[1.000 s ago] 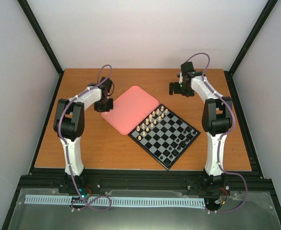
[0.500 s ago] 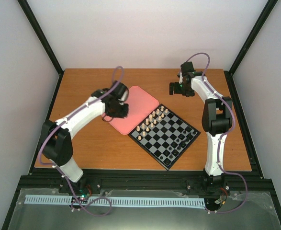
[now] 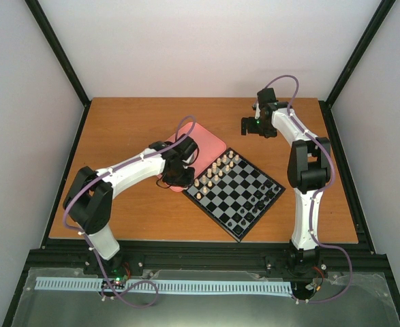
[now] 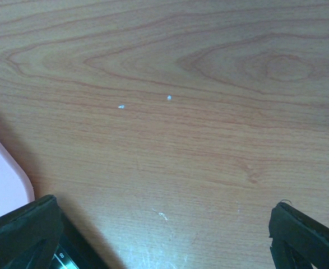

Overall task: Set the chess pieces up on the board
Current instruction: Place the chess piece on the chessboard.

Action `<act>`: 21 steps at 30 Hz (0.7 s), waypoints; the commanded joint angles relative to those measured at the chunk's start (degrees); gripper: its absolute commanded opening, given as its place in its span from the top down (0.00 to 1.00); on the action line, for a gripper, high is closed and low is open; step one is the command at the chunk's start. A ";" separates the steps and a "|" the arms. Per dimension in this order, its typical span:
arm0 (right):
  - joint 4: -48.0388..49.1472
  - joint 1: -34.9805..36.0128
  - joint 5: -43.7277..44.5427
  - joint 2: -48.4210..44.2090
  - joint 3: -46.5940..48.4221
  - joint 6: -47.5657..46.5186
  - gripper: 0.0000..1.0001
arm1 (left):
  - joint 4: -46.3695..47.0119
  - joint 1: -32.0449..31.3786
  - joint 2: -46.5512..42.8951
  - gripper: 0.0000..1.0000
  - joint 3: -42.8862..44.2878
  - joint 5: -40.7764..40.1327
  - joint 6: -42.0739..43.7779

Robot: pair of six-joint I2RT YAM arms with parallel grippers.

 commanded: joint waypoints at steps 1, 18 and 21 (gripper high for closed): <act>0.56 -0.30 0.64 -1.99 -0.72 -0.51 0.00 | 2.06 -1.39 2.02 0.99 0.71 0.56 -1.33; 0.64 -0.31 0.75 -2.10 -1.14 -0.61 0.00 | 5.06 -1.91 6.12 0.99 0.79 1.34 -1.94; 0.71 -0.34 0.66 -2.05 -1.21 -0.61 0.00 | 5.22 -1.91 6.62 0.99 1.06 1.45 -1.82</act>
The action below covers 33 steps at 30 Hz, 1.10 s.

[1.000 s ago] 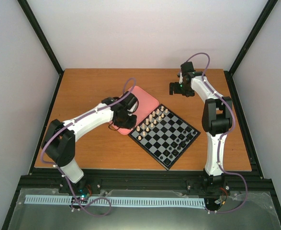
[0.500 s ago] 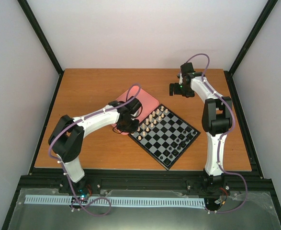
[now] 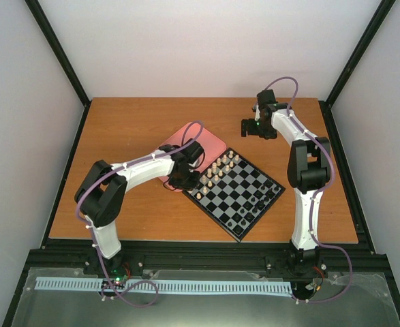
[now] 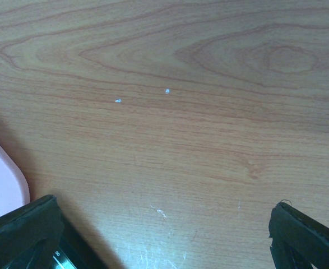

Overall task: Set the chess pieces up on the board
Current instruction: Place the chess piece on the chessboard.

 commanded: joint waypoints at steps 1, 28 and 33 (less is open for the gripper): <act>0.59 -0.33 0.64 -2.05 -0.33 -0.58 0.00 | 1.28 -0.58 0.88 0.99 1.18 0.36 -0.70; 0.58 -0.31 0.26 -1.99 -0.28 -0.58 0.00 | 0.87 -0.58 -0.53 0.56 1.40 -0.15 0.65; 0.58 -0.30 0.28 -2.31 -0.33 -0.63 0.00 | -0.73 -0.58 -2.46 0.42 2.90 -0.54 1.22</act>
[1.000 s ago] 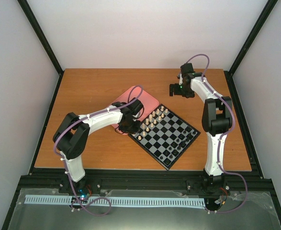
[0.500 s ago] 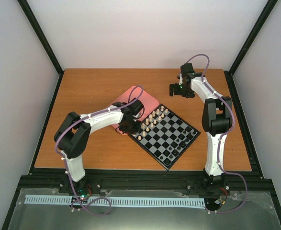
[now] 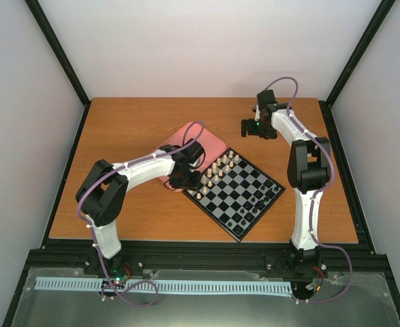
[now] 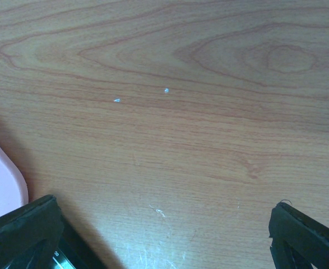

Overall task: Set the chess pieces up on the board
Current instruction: Place the chess piece on the chessboard, then reset both arms

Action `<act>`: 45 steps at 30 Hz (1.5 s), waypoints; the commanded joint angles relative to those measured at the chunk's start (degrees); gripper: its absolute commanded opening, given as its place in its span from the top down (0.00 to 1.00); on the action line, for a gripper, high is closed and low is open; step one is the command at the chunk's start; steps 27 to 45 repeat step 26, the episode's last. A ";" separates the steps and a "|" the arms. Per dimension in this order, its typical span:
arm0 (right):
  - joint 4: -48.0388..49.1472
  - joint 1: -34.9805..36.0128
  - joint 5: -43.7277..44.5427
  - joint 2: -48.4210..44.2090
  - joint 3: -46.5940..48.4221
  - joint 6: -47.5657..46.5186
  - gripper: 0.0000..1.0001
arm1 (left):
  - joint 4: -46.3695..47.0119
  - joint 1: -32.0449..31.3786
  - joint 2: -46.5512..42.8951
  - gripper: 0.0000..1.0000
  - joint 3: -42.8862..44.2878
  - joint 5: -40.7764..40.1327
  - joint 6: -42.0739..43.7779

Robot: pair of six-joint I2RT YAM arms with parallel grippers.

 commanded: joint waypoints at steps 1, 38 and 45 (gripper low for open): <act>0.56 -0.33 0.08 -2.39 -0.34 -0.48 0.00 | -2.33 -0.58 -4.02 0.39 3.47 -0.92 0.93; -1.92 0.52 1.57 -5.84 0.84 0.29 0.00 | -15.94 33.58 -9.25 0.00 30.16 -1.51 7.63; -1.92 0.52 1.57 -5.84 0.84 0.29 0.00 | -15.94 33.58 -9.25 0.00 30.16 -1.51 7.63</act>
